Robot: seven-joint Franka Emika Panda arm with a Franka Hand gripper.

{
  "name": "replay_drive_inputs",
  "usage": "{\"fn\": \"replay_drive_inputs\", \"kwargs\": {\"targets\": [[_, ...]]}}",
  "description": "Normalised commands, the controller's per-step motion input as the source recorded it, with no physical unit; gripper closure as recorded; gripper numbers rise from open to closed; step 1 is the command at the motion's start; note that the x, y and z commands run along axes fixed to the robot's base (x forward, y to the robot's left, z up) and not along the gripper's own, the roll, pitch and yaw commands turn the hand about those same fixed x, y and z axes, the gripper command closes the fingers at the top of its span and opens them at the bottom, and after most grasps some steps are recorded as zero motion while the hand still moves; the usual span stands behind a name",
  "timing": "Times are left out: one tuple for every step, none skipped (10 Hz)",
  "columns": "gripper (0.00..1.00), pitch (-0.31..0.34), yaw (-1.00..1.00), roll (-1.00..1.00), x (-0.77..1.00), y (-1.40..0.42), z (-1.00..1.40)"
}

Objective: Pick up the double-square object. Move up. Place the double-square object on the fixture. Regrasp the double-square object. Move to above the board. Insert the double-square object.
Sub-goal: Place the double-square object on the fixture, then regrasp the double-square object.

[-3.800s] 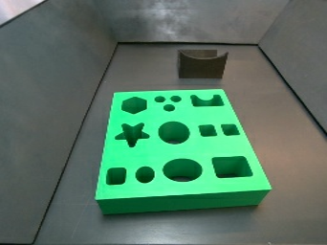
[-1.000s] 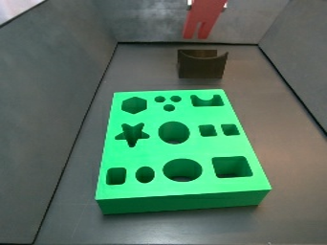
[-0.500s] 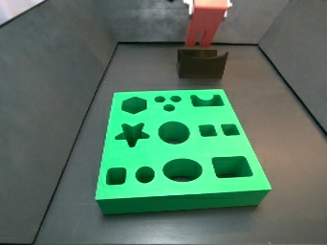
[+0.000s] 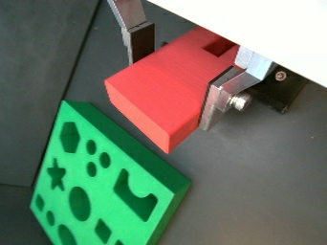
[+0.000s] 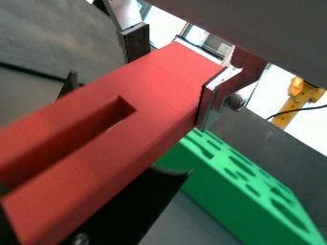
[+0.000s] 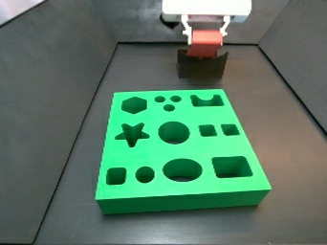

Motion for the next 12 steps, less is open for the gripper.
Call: {"fn": "replay_drive_inputs", "kwargs": {"targets": [[1.0,-0.055,0.08,-0.06,0.07,0.0,-0.36],[1.0,-0.023,0.07,-0.06,0.06,-0.01,-0.19],[0.0,0.0,0.0,0.0,0.0,0.0,0.0],[0.0,0.067,0.0,-0.06,0.0,0.0,1.0],[0.0,0.066,0.0,-0.06,0.0,0.0,1.0],[0.0,0.071,-0.01,-0.02,-0.01,0.01,1.0],[0.0,0.071,-0.02,0.01,-0.02,0.01,1.0],[0.0,0.07,-0.03,0.02,-0.02,0.01,1.0],[0.0,0.071,-0.03,0.03,-0.02,0.01,0.92],[0.0,0.069,-0.04,0.03,-0.02,0.01,0.67],[0.0,0.058,-0.05,0.03,-0.02,0.01,0.42],[0.0,0.054,-0.05,0.03,-0.02,0.01,0.23]]}}
